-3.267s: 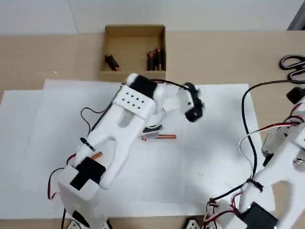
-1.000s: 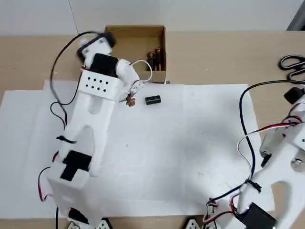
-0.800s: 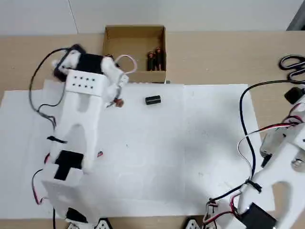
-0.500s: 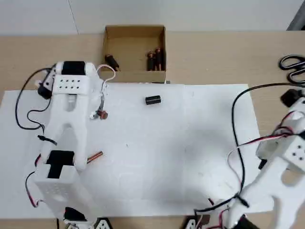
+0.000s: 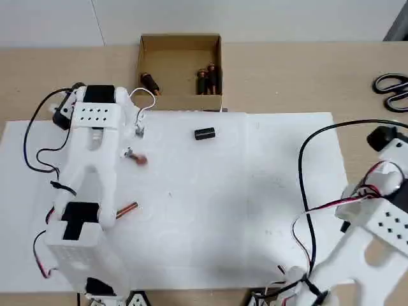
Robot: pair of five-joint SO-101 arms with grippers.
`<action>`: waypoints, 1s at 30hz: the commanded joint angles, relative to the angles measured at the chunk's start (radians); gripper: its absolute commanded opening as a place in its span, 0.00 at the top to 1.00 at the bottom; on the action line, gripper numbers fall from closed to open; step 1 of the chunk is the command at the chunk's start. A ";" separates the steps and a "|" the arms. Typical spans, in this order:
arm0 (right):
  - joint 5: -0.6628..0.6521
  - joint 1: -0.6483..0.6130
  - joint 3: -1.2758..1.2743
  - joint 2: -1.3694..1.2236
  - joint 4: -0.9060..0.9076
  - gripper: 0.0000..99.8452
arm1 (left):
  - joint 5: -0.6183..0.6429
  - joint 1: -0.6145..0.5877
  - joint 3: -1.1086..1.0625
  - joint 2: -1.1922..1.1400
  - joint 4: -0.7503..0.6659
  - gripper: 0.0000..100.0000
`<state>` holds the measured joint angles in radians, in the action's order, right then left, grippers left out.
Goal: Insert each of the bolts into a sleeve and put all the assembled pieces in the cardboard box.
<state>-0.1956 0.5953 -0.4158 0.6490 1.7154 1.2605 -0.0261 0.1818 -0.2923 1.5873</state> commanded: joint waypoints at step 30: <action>-0.012 -0.007 0.000 0.025 0.018 1.00 | -1.475 -0.028 0.251 0.005 0.095 0.99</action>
<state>-0.1987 0.5953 -0.4219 0.6506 1.7154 -0.1481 -0.0491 0.3905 -0.2892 1.6978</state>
